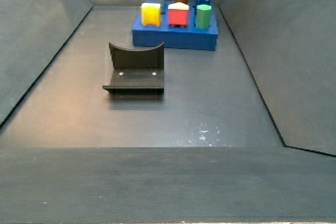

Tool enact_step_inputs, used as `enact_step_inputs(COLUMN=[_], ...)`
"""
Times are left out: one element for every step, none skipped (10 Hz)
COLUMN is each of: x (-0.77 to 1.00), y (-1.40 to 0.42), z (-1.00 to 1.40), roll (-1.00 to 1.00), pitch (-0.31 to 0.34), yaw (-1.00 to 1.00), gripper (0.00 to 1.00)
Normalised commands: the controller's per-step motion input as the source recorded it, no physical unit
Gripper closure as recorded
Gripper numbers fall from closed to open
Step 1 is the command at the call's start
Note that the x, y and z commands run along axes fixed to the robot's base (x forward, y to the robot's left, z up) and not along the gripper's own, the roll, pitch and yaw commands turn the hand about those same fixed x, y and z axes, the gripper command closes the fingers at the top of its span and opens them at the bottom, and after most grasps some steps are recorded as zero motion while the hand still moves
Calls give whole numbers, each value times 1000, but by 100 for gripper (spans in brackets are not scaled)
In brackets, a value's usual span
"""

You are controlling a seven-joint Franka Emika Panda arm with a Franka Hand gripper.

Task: Pick up the square-circle object. Move up. Rotate the square-circle object. Move to above the board. Insert the square-circle object.
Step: Insert the square-circle object.

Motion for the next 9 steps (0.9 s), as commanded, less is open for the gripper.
enact_step_inputs(x=[-294, -249, -209, -114, -17, 0, 0, 0, 0], y=[0, -6, -57, -143, -243, -226, -80, 0, -71], z=[-497, -409, -369, -383, -257, -231, 0, 0, -146], roll=[23, 59, 140, 259, 363, 327, 23, 7, 349], pitch=[-260, -211, -126, -24, 0, 11, 0, 0, 124], yaw=[43, 60, 94, 180, 197, 169, 103, 0, 34], gripper=[100, 100, 100, 100, 100, 100, 100, 100, 100])
